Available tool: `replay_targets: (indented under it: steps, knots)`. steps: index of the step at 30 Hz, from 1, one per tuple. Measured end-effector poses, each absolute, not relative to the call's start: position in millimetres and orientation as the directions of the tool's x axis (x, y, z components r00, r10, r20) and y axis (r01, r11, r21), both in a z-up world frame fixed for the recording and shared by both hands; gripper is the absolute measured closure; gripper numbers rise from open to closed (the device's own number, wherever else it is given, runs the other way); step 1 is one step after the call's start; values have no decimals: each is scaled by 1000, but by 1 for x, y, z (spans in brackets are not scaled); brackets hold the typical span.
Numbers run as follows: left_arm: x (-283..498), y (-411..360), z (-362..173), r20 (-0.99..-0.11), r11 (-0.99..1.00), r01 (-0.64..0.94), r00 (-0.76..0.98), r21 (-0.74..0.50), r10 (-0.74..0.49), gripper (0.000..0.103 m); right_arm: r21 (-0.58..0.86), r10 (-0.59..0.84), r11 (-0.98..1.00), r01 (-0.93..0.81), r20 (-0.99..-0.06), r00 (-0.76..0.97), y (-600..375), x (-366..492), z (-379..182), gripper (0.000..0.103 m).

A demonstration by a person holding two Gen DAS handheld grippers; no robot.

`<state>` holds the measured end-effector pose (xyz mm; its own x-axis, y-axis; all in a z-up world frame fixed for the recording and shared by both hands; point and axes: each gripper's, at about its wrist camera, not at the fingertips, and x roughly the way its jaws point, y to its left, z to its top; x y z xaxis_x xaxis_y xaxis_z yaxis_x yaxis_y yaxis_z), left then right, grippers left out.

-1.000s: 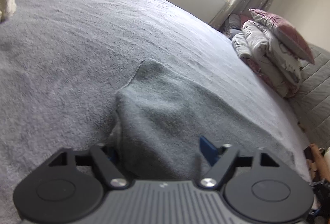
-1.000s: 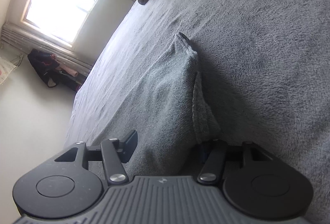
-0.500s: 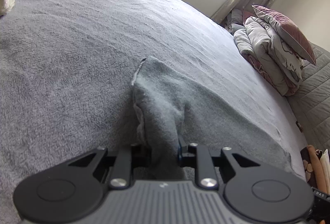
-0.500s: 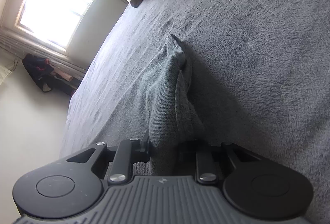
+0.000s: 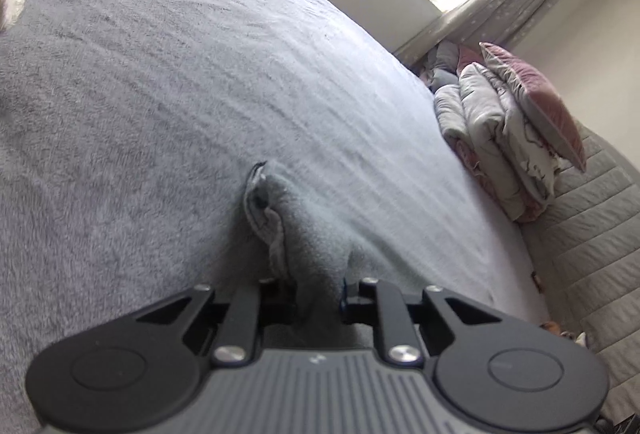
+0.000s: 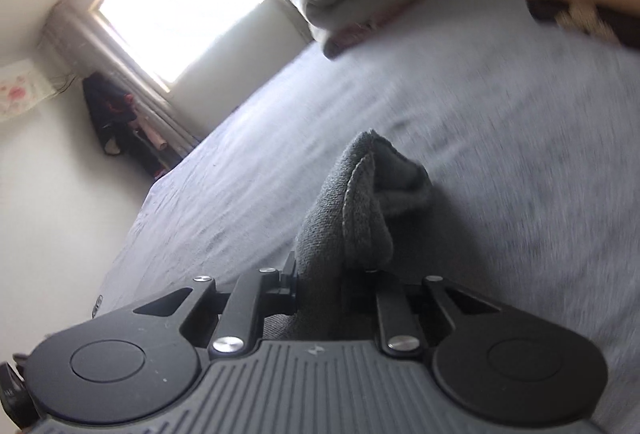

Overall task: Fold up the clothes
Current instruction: 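Close both grippers on the folded shirt and lift it, then carry the folded shirt with both grippers to the clothes stack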

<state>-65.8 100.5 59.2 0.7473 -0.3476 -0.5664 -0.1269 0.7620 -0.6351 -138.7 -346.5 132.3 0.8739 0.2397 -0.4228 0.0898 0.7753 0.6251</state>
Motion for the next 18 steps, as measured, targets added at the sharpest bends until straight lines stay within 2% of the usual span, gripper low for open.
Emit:
replay_targets:
  steps: [3, 9, 18]
  knots:
    - [-64, 109, 73, -541, 719, -126, 749, -684, -383, 86, 607, 235, 792, 60, -394, 888, -349, -137, 148, 85]
    - [-62, 110, 109, -476, 654, -84, 756, -752, -449, 86, 672, 273, 741, 19, -327, 905, -367, -136, 171, 85]
    - [-44, 86, 134, -484, 660, -77, 744, -747, -461, 86, 765, 271, 642, 49, -287, 919, -397, -133, 175, 85]
